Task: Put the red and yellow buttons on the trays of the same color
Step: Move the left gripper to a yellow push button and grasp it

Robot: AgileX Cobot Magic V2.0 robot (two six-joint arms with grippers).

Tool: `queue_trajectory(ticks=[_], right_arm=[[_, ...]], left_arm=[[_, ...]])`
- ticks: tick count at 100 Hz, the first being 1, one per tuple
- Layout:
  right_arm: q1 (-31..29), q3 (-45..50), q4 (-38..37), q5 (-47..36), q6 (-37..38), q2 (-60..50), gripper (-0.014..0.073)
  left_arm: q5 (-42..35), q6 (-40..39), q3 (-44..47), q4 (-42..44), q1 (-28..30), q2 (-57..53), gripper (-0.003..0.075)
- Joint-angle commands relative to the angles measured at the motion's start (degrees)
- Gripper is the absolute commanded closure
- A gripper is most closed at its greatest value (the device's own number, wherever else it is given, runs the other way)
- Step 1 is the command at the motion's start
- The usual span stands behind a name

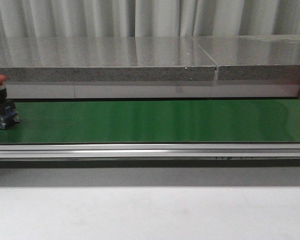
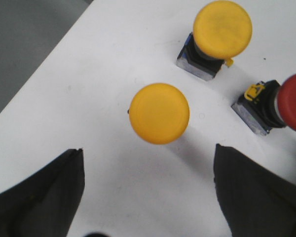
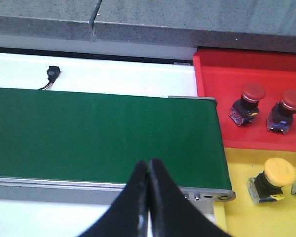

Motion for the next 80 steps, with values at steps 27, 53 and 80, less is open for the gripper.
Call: queue_trajectory(ticks=[27,53,80], right_arm=[[0.04,-1.51,0.47,-3.57,-0.70,0.00,0.0661],[0.04,-1.51,0.47,-3.57,-0.70,0.00,0.0661],[0.04,-1.51,0.47,-3.57,-0.70,0.00,0.0661]], left_arm=[[-0.82,0.53,-9.86,-0.31,0.17,5.93,0.0183],[-0.67,0.53,-10.43,-0.31,0.17,8.34,0.0190],[-0.06,0.53,-10.43,-0.43,0.17,8.59,0.0474]])
